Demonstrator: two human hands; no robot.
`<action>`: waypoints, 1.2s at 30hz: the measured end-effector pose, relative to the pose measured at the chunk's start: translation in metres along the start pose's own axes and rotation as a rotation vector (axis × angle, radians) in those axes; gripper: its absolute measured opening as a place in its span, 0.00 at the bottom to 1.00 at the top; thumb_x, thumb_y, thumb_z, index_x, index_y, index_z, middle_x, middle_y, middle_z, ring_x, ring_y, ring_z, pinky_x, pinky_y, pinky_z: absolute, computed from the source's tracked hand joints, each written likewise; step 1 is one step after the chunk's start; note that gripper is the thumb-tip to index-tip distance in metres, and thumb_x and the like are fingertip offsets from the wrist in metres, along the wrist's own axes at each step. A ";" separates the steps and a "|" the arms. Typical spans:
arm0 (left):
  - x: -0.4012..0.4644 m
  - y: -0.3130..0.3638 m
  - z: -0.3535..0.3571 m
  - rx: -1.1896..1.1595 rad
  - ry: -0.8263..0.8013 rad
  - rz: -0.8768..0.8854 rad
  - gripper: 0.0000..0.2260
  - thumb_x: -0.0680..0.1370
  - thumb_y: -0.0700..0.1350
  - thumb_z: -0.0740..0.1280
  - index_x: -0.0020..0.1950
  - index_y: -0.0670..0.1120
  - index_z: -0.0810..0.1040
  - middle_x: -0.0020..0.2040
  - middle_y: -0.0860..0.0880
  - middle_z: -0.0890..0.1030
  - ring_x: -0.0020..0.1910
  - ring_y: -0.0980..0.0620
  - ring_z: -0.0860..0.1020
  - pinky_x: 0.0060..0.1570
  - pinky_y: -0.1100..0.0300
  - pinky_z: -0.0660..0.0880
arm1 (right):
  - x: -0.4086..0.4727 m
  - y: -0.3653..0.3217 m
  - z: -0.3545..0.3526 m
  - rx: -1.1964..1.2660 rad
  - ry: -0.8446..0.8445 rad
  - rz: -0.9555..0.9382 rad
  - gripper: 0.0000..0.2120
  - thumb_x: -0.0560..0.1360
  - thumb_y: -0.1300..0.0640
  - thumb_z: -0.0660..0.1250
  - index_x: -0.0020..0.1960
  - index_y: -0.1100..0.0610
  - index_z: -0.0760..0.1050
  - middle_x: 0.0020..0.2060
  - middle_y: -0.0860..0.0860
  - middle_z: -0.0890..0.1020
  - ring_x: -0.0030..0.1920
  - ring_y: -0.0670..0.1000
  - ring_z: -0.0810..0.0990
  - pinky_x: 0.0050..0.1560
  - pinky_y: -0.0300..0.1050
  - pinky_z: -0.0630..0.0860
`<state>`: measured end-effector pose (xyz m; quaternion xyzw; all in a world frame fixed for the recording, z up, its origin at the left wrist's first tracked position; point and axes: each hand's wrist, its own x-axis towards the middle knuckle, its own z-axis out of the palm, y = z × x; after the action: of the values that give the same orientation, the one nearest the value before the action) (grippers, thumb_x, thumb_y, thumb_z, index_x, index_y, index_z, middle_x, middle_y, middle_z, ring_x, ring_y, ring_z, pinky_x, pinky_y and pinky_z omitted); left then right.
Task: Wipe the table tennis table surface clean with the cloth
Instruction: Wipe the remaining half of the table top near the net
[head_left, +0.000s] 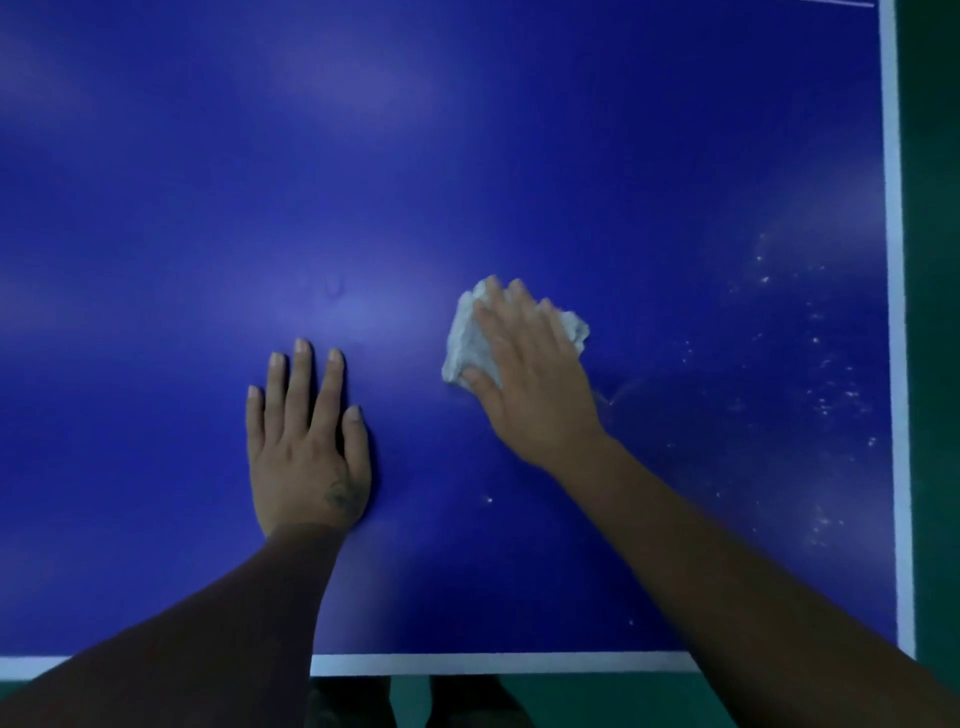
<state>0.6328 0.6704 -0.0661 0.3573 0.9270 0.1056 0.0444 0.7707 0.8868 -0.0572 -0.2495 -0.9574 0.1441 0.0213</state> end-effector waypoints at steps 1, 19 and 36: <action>-0.001 0.000 0.000 -0.003 0.001 -0.001 0.27 0.87 0.51 0.54 0.86 0.47 0.61 0.87 0.46 0.57 0.86 0.44 0.51 0.83 0.39 0.52 | -0.007 -0.007 0.003 -0.003 -0.015 -0.063 0.30 0.89 0.45 0.56 0.85 0.60 0.59 0.86 0.54 0.56 0.86 0.57 0.52 0.85 0.60 0.51; -0.002 0.000 -0.001 -0.010 -0.012 -0.017 0.26 0.87 0.50 0.55 0.86 0.47 0.61 0.87 0.46 0.56 0.87 0.45 0.50 0.83 0.38 0.51 | -0.067 0.017 -0.004 0.012 0.086 0.672 0.31 0.90 0.44 0.45 0.87 0.58 0.47 0.87 0.55 0.48 0.87 0.58 0.45 0.85 0.63 0.47; -0.002 -0.001 0.001 -0.011 -0.026 -0.013 0.27 0.87 0.50 0.55 0.86 0.48 0.59 0.87 0.47 0.54 0.87 0.45 0.49 0.84 0.39 0.50 | -0.068 0.017 0.007 -0.083 0.072 0.498 0.31 0.90 0.46 0.46 0.86 0.65 0.48 0.86 0.61 0.48 0.86 0.62 0.43 0.85 0.65 0.43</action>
<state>0.6332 0.6683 -0.0670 0.3524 0.9280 0.1056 0.0591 0.8371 0.8662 -0.0671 -0.4833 -0.8701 0.0963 0.0092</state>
